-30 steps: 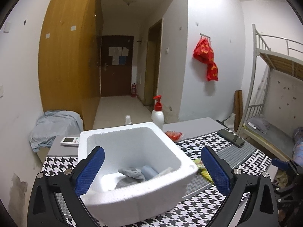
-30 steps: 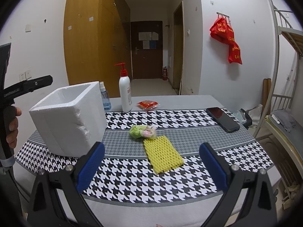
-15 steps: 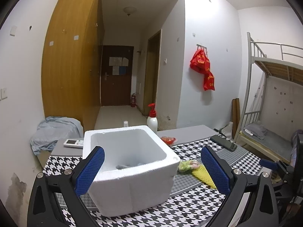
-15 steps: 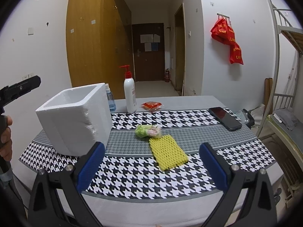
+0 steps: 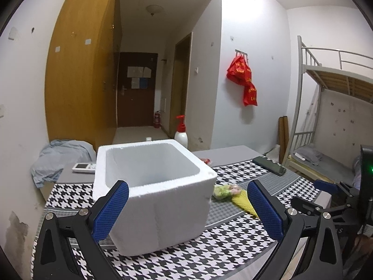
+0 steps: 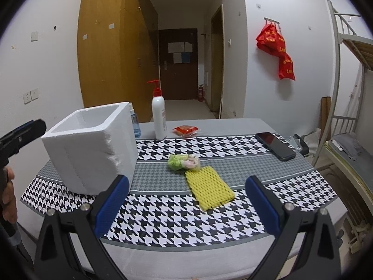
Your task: Organize soft objects
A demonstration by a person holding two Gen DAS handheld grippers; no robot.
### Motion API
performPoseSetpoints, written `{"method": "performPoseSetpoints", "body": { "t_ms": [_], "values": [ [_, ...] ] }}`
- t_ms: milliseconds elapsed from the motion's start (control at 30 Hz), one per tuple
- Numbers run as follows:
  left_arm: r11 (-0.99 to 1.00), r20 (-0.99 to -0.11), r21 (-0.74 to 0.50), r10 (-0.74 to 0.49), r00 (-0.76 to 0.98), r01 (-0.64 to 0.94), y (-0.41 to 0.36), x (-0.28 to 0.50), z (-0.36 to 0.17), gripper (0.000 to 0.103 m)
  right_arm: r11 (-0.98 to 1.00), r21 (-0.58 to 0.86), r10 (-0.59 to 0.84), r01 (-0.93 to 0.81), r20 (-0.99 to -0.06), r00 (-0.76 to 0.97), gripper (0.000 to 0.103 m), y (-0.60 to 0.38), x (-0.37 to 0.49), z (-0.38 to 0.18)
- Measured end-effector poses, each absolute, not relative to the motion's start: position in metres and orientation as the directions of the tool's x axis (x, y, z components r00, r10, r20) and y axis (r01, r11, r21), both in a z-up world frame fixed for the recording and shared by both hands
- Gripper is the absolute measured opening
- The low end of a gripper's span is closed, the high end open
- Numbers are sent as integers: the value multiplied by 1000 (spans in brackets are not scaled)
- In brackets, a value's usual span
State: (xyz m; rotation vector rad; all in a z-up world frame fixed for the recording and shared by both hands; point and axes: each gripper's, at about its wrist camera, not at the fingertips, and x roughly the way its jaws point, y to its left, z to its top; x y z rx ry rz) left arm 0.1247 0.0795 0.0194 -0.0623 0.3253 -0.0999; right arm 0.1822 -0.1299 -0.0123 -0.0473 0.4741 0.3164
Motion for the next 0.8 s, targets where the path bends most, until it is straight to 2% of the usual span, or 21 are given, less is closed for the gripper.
{"method": "performPoseSetpoints", "body": {
  "t_ms": [267, 567, 800],
  "values": [
    [988, -321, -74, -154, 934, 138, 68, 117, 2, 102, 966, 68, 254, -251, -450, 856, 101, -140, 175, -20],
    [988, -335, -119, -135, 932, 100, 62, 122, -21, 102, 964, 39, 251, -263, -470, 847, 101, -147, 178, -31],
    [987, -377, -108, -150, 914, 117, 39, 133, -30, 102, 963, 62, 257, -261, -495, 830, 101, -165, 193, -44]
  ]
}}
